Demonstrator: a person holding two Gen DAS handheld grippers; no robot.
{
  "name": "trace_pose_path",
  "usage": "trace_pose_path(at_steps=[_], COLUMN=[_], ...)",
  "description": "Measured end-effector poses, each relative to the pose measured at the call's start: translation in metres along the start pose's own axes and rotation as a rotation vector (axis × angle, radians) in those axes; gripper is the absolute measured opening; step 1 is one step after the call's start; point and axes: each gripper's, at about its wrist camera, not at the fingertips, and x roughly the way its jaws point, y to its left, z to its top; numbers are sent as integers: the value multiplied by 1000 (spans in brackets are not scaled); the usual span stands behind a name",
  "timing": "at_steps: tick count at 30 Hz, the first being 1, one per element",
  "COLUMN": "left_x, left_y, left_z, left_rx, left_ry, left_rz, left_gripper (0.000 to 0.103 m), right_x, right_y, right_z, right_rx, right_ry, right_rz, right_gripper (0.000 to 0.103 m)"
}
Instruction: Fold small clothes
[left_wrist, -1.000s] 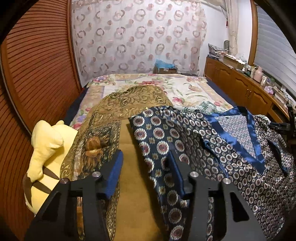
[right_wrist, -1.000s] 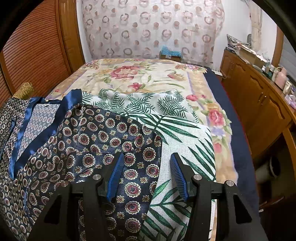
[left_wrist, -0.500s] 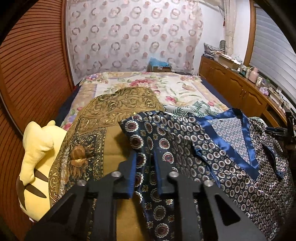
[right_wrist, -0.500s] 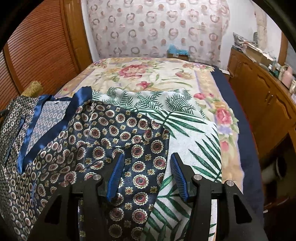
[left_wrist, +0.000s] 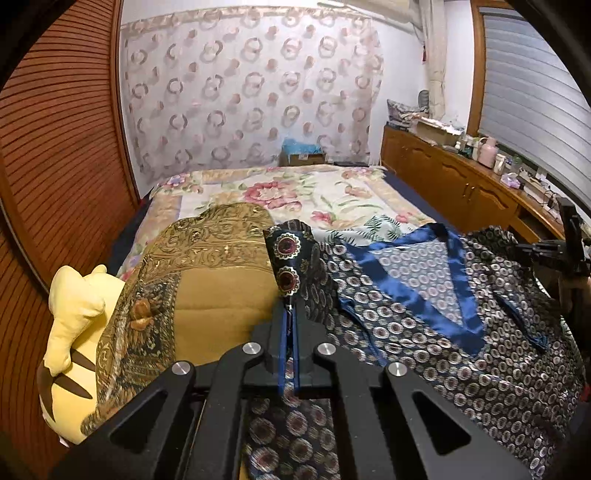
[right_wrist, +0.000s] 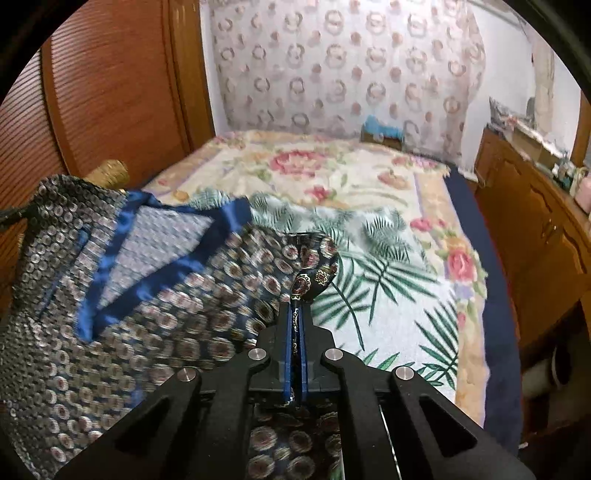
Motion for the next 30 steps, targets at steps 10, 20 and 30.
trace_pose_path(at_steps=[10,20,30], left_x=[-50,-100,-136], left_y=[-16,-27,-22], left_z=[-18,-49,-105], left_rx=[19,21,11], left_ry=[-67,-120,-74], left_rz=[-8,-26,-9], left_gripper=[2,2,2], right_x=[-82,-136,-182], right_y=[25,52,63], right_z=[-17,-64,-140], right_rx=[-2,5,40], right_ry=[-152,-209,-161], right_rz=[-8,-33,-41], right_gripper=[2,2,2])
